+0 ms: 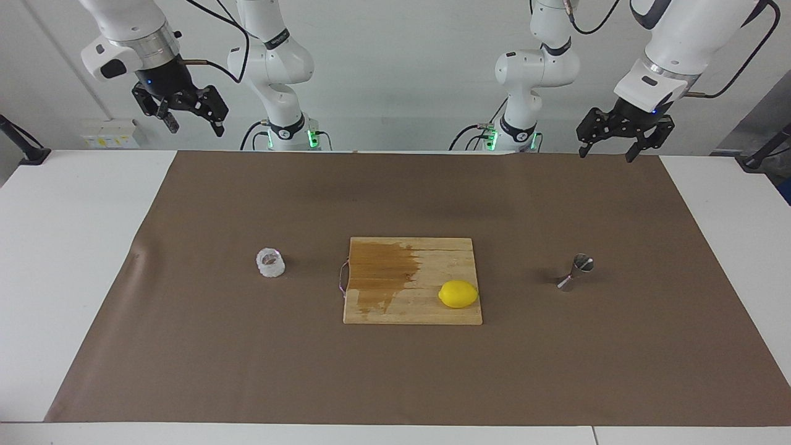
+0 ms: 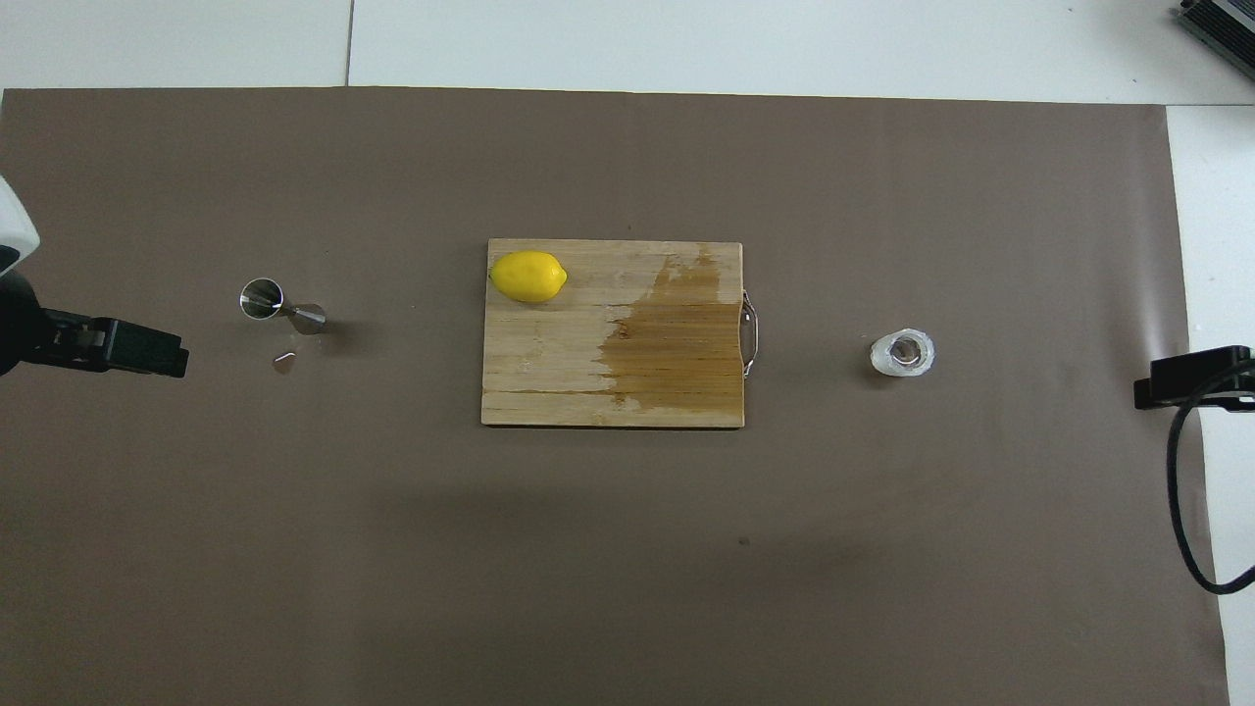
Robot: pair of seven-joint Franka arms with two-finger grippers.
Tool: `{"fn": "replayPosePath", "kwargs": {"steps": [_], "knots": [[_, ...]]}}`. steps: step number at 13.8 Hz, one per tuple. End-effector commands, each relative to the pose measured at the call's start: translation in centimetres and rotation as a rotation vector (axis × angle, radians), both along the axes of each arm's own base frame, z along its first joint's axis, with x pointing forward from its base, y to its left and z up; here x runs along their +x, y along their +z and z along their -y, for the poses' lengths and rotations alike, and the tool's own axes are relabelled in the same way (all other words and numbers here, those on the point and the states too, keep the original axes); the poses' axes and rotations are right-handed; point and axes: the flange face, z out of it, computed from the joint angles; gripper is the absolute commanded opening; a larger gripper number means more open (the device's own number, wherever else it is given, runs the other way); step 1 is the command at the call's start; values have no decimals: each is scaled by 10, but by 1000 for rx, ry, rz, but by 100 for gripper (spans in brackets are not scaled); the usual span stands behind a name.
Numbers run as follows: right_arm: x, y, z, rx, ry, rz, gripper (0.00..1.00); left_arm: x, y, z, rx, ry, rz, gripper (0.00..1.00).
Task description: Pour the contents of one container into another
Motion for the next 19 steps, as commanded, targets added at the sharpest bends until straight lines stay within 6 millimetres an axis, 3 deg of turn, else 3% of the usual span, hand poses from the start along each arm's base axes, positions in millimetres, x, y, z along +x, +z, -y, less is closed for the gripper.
{"fn": "replayPosePath", "kwargs": {"steps": [1,13,16,19], "knots": [[-4,3,2,-3,-6,-6,100,1,4,-2,-9,-5,10,100],[-4,2,2,-2,-6,-9,100,-2,-7,-3,-15,32,-9,100],[-4,2,2,-2,-6,-9,100,-2,-16,1,-69,121,-12,100],[-4,2,2,-3,-6,-8,100,3,-24,-18,-218,425,-37,100]]}}
